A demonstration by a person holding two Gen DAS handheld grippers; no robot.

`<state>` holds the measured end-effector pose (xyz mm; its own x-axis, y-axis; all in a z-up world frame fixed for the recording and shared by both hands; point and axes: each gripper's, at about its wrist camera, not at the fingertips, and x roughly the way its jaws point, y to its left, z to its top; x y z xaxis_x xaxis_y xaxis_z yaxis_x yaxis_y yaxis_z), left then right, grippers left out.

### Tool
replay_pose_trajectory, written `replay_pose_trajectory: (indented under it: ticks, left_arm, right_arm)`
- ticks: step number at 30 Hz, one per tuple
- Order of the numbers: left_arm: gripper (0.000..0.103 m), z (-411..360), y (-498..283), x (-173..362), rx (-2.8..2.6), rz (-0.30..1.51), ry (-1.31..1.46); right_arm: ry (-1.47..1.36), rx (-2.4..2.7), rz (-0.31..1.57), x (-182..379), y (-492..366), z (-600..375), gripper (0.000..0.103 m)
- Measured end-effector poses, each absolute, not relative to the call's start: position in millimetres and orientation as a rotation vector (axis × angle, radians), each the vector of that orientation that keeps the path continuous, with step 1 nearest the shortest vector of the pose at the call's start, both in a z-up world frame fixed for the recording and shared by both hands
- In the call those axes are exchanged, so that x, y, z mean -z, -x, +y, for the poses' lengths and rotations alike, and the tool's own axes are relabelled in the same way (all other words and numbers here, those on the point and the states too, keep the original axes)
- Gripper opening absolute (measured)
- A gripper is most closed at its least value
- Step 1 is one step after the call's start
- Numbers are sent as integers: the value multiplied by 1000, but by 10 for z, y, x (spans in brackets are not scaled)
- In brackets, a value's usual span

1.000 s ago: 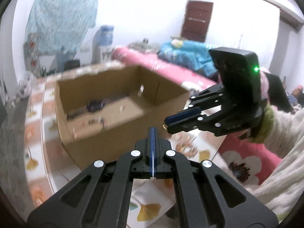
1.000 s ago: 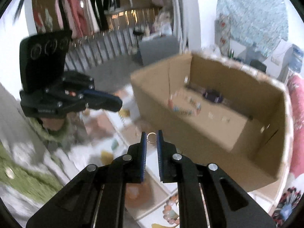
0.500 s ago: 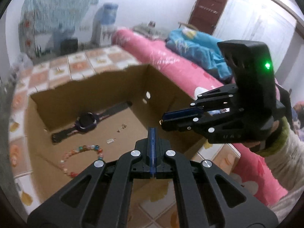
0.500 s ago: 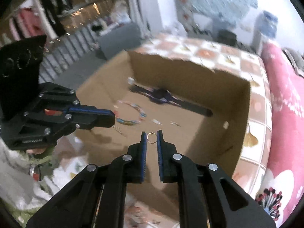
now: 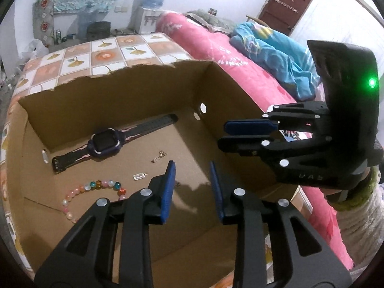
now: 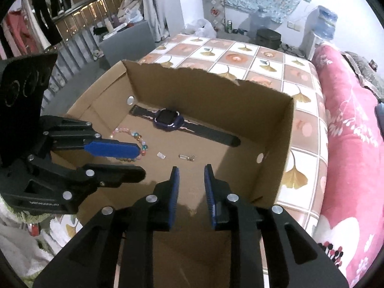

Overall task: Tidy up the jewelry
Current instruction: 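Lift both items over the box and open both grippers to drop them, then grasp the pink bead bracelet with the right gripper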

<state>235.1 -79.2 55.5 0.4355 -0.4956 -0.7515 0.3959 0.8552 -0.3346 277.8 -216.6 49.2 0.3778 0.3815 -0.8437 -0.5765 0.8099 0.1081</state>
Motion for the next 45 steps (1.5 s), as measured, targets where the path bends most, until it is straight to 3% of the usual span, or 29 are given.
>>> replay_pose_trajectory:
  ticks: [5,7,10,15,18,25,33,41,45]
  left_arm:
    - [38,-685,-2098,-777,538,887,93]
    - [50,-639,-1914,-905,533,834,64]
    - [66,-563,-1542,-1082,539,748,10]
    - [85,-432,-1026,-1149,602,729,-13]
    - [88,-413,-803,-1036,641,764,-6]
    - [89,-577,-638,-371,567,928,-20]
    - [89,-653,-722,-37,486,958,-26]
    - [89,-494,-734,51,472,963,13]
    - [89,-417,-732,86,475,959,36]
  right_arm:
    - [146,-607,941,-718,-2612,-2329,27]
    - [109,-598,871,-884,-2408,-2440,34]
    - [57,-603,759,-1107,-2016,-2630,37]
    - [-48,-559,644,-1194,-1342,-2975,48]
    - [-104,-509,662,-1006,-1058,-3115,54]
    - [-276,-423,858,-225,-775,-3150,54]
    - [-239,-326,1038,376,-901,-2889,26]
    - [-161,-311,1070,454,-959,-2753,11]
    - [-196,-328,1060,400,-959,-2758,9]
